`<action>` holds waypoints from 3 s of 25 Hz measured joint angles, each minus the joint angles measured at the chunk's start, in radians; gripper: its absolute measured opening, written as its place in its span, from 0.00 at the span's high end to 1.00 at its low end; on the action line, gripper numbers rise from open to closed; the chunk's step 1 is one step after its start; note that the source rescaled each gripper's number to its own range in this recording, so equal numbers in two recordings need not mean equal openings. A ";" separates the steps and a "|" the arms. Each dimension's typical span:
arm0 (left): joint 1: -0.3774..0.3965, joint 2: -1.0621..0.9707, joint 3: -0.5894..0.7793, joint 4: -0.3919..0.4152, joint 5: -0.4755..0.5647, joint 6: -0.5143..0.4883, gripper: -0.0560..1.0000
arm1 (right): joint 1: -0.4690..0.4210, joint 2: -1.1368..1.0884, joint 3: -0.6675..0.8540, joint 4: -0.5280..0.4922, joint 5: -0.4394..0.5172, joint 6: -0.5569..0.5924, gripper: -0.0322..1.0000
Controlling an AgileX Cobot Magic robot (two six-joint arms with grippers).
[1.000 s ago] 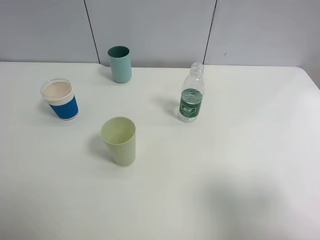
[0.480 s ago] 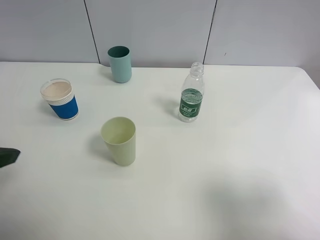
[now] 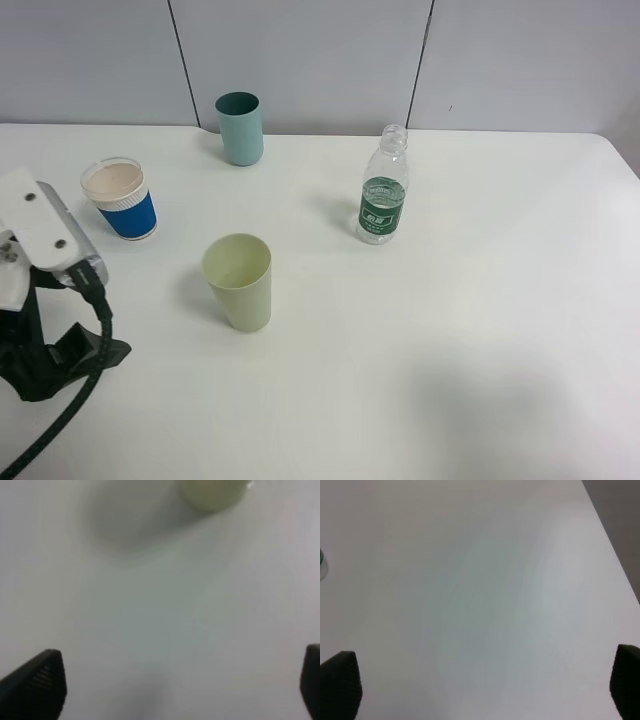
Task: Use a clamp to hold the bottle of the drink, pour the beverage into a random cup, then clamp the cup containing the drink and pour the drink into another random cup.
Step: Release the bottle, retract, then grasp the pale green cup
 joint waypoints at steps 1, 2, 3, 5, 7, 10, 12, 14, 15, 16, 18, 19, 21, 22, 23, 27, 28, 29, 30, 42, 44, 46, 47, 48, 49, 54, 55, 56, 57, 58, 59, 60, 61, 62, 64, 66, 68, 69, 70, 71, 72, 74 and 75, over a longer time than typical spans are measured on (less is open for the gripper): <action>-0.011 0.026 0.000 -0.001 -0.020 -0.009 0.16 | 0.000 0.000 0.000 0.000 0.000 0.000 0.00; -0.021 0.056 0.000 -0.003 -0.046 -0.024 0.16 | 0.000 0.000 0.000 0.000 0.000 0.000 0.00; -0.026 0.083 0.001 -0.008 -0.080 -0.039 0.16 | 0.000 0.000 0.000 0.000 0.000 0.000 0.00; -0.032 0.127 0.001 -0.019 -0.148 -0.067 0.16 | 0.000 0.000 0.000 0.000 0.000 0.000 0.00; -0.032 0.164 0.001 -0.022 -0.218 -0.086 0.16 | 0.000 0.000 0.000 0.000 0.000 0.000 0.00; -0.032 0.205 0.001 -0.023 -0.306 -0.094 0.16 | 0.000 0.000 0.000 0.000 0.000 0.000 0.00; -0.032 0.224 0.001 -0.023 -0.354 -0.094 0.16 | 0.000 0.000 0.000 0.000 0.000 0.000 0.00; -0.032 0.237 0.014 -0.024 -0.419 -0.094 0.16 | 0.000 0.000 0.000 0.000 0.000 0.000 0.00; -0.032 0.240 0.032 -0.024 -0.457 -0.095 0.16 | 0.000 0.000 0.000 0.000 0.000 0.000 0.00; -0.032 0.240 0.056 -0.024 -0.507 -0.097 0.16 | 0.000 0.000 0.000 0.000 0.000 0.000 0.00; -0.032 0.240 0.107 -0.024 -0.602 -0.097 0.16 | 0.000 0.000 0.000 0.000 0.000 0.000 0.00; -0.032 0.241 0.133 -0.023 -0.654 -0.097 0.16 | 0.000 0.000 0.000 0.000 0.000 0.000 0.00; -0.032 0.242 0.176 -0.016 -0.754 -0.097 0.16 | 0.000 0.000 0.000 0.000 0.000 0.000 0.00; -0.032 0.242 0.195 -0.010 -0.792 -0.097 0.16 | 0.000 0.000 0.000 0.000 0.000 0.000 0.00; -0.032 0.242 0.214 -0.003 -0.838 -0.097 0.16 | 0.000 0.000 0.000 0.000 0.000 0.000 0.00; -0.032 0.242 0.270 0.038 -0.972 -0.121 0.16 | 0.000 0.000 0.000 0.000 0.000 0.000 0.00; -0.032 0.242 0.280 0.048 -1.002 -0.134 0.16 | 0.000 0.000 0.000 0.000 0.000 0.000 0.00; -0.032 0.242 0.288 0.064 -1.024 -0.145 0.16 | 0.000 0.000 0.000 0.000 0.000 0.000 0.00; -0.032 0.244 0.296 0.078 -1.053 -0.158 0.16 | 0.000 0.000 0.000 0.000 0.000 0.000 0.00; -0.032 0.512 0.353 0.214 -1.505 -0.231 0.16 | 0.000 0.000 0.000 0.000 0.000 0.000 0.00; -0.032 0.568 0.354 0.234 -1.584 -0.234 0.16 | 0.000 0.000 0.000 0.000 0.000 0.000 0.00; -0.032 0.625 0.355 0.244 -1.649 -0.245 0.16 | 0.000 0.000 0.000 0.000 0.000 0.000 0.00; -0.032 0.650 0.355 0.247 -1.669 -0.249 0.16 | 0.000 0.000 0.000 0.000 0.000 0.000 0.00; -0.032 0.669 0.355 0.247 -1.687 -0.255 0.16 | 0.000 0.000 0.000 0.000 0.000 0.000 0.00; -0.032 0.690 0.355 0.247 -1.700 -0.260 0.16 | 0.000 0.000 0.000 0.000 0.000 0.000 0.00; -0.032 0.759 0.355 0.247 -1.719 -0.264 0.16 | 0.000 0.000 0.000 0.000 0.000 0.000 0.00; -0.032 0.768 0.355 0.247 -1.721 -0.267 0.16 | 0.000 0.000 0.000 0.000 0.000 0.000 0.00; -0.032 0.777 0.355 0.247 -1.722 -0.271 0.16 | 0.000 0.000 0.000 0.000 0.000 0.000 0.00; -0.032 0.783 0.355 0.248 -1.724 -0.274 0.16 | 0.000 0.000 0.000 0.000 0.000 0.001 0.00; -0.032 0.792 0.355 0.250 -1.726 -0.276 0.16 | 0.000 0.000 0.000 0.000 0.000 0.001 0.00; -0.032 0.798 0.355 0.252 -1.729 -0.277 0.16 | 0.000 0.000 0.000 0.000 0.000 0.001 0.00; -0.032 0.807 0.355 0.252 -1.734 -0.278 0.16 | 0.000 0.000 0.000 0.000 0.000 0.001 0.00; -0.032 0.818 0.355 0.253 -1.739 -0.278 0.16 | 0.000 0.000 0.000 0.000 0.000 0.001 0.00; -0.032 0.828 0.355 0.254 -1.745 -0.279 0.16 | 0.000 0.000 0.000 0.000 0.000 0.001 0.00; -0.032 0.857 0.355 0.255 -1.750 -0.286 0.16 | 0.000 0.000 0.000 0.000 0.000 0.001 0.00; -0.032 0.886 0.355 0.255 -1.750 -0.289 0.16 | 0.000 0.000 0.000 0.000 0.000 0.001 0.00; -0.032 0.917 0.348 0.255 -1.750 -0.289 0.16 | 0.000 0.000 0.000 0.000 0.000 0.001 0.00; -0.032 0.932 0.340 0.258 -1.750 -0.289 0.16 | 0.000 0.000 0.000 0.000 0.000 0.001 0.00; -0.032 0.944 0.329 0.263 -1.750 -0.289 0.16 | 0.000 0.000 0.000 0.000 0.000 0.001 0.00; -0.032 0.957 0.316 0.267 -1.750 -0.289 0.16 | 0.000 0.000 0.000 0.000 0.000 0.001 0.00; -0.032 0.970 0.305 0.273 -1.750 -0.290 0.16 | 0.000 0.000 0.000 0.000 0.000 0.001 0.00; -0.032 0.989 0.279 0.281 -1.750 -0.290 0.16 | 0.000 0.000 0.000 0.000 0.000 0.001 0.00; -0.032 0.999 0.269 0.286 -1.750 -0.290 0.16 | 0.000 0.000 0.000 0.000 0.000 0.001 0.00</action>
